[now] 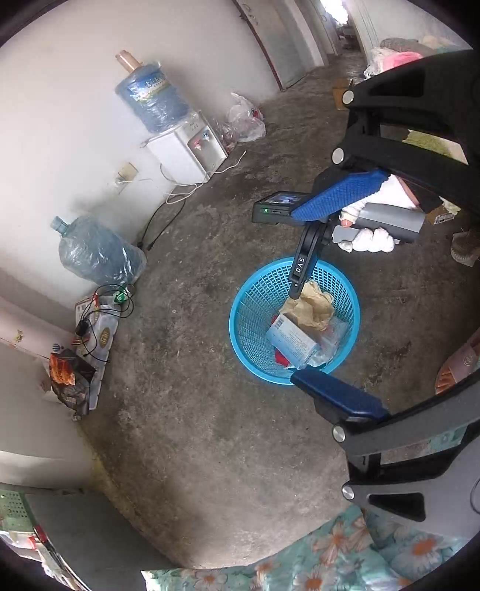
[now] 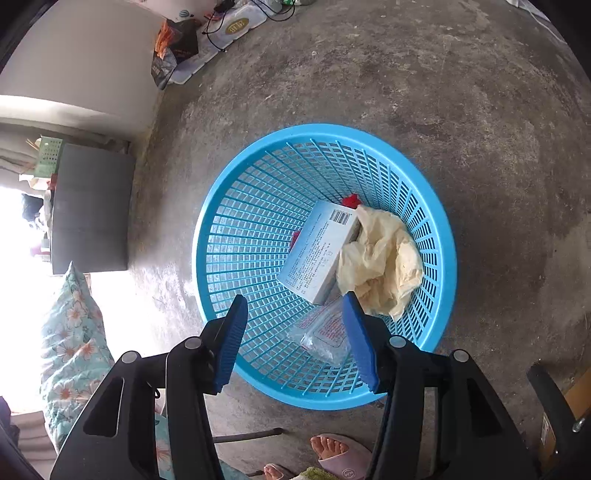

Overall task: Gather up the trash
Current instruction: 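Open both tools over the blue wastebasket to drop box and paper, then move both tools back to the bed toward the charger box and AD bottle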

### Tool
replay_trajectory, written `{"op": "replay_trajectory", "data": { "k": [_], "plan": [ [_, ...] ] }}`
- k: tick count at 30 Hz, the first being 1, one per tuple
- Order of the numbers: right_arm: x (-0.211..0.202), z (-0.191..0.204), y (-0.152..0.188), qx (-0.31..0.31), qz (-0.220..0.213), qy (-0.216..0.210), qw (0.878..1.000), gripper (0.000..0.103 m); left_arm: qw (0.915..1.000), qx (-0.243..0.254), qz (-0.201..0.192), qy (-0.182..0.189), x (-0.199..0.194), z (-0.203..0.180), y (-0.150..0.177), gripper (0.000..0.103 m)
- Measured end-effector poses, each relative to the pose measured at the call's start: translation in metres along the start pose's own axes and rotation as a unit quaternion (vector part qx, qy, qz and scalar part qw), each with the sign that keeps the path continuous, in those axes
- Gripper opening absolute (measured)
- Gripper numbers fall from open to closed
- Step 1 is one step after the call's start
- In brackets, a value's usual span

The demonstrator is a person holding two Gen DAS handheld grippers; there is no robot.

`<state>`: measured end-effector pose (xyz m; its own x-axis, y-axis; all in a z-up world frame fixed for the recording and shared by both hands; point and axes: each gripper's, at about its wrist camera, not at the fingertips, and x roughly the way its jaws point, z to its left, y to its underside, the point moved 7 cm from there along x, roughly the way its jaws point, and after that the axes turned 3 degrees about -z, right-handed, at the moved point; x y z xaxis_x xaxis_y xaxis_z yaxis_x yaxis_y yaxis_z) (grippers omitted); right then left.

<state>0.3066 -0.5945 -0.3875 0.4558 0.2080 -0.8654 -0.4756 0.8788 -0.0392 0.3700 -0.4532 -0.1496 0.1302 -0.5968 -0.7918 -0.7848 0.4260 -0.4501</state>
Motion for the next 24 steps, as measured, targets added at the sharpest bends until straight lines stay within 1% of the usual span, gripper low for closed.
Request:
{"op": "replay_trajectory", "data": {
  "k": [5,8,10,11,13,14,15,16,17,18,20,21,24],
  "plan": [
    [-0.045,0.004,0.014,-0.019,-0.035,-0.027,0.999,0.052,0.9994,0.012,-0.030,0.015,-0.071,-0.004,0.013,0.078],
    [-0.083,0.015,0.033,-0.042,-0.064,-0.040,0.996,0.052,0.9979,0.019,-0.060,0.011,-0.118,-0.005,0.025,0.078],
    [-0.111,0.026,0.049,-0.061,-0.085,-0.048,0.993,0.052,0.9959,0.022,-0.087,0.007,-0.152,-0.005,0.034,0.079],
    [-0.124,0.032,0.059,-0.072,-0.094,-0.052,0.992,0.052,0.9943,0.023,-0.104,0.003,-0.169,-0.003,0.040,0.080],
    [-0.149,0.047,0.083,-0.096,-0.111,-0.054,0.988,0.052,0.9893,0.028,-0.141,-0.024,-0.205,0.002,0.051,0.082],
    [-0.161,0.055,0.094,-0.110,-0.118,-0.054,0.985,0.052,0.9854,0.029,-0.163,-0.039,-0.223,0.005,0.057,0.083],
    [-0.173,0.064,0.108,-0.124,-0.128,-0.054,0.983,0.053,0.9814,0.029,-0.182,-0.052,-0.241,0.009,0.065,0.083],
    [-0.184,0.072,0.121,-0.139,-0.139,-0.053,0.979,0.058,0.9771,0.027,-0.201,-0.064,-0.258,0.013,0.072,0.084],
    [-0.194,0.079,0.135,-0.153,-0.150,-0.051,0.976,0.060,0.9729,0.024,-0.217,-0.076,-0.273,0.018,0.081,0.085],
    [-0.204,0.088,0.148,-0.168,-0.159,-0.048,0.972,0.062,0.9698,0.017,-0.227,-0.086,-0.286,0.024,0.090,0.085],
    [-0.218,0.107,0.178,-0.209,-0.171,-0.047,0.962,0.065,0.9664,-0.004,-0.238,-0.096,-0.312,0.037,0.109,0.085],
    [-0.224,0.116,0.192,-0.234,-0.175,-0.042,0.955,0.069,0.9644,-0.017,-0.244,-0.102,-0.324,0.044,0.119,0.085],
    [-0.237,0.142,0.232,-0.297,-0.181,-0.036,0.937,0.072,0.9557,-0.052,-0.265,-0.117,-0.361,0.065,0.149,0.085]
  ]
}}
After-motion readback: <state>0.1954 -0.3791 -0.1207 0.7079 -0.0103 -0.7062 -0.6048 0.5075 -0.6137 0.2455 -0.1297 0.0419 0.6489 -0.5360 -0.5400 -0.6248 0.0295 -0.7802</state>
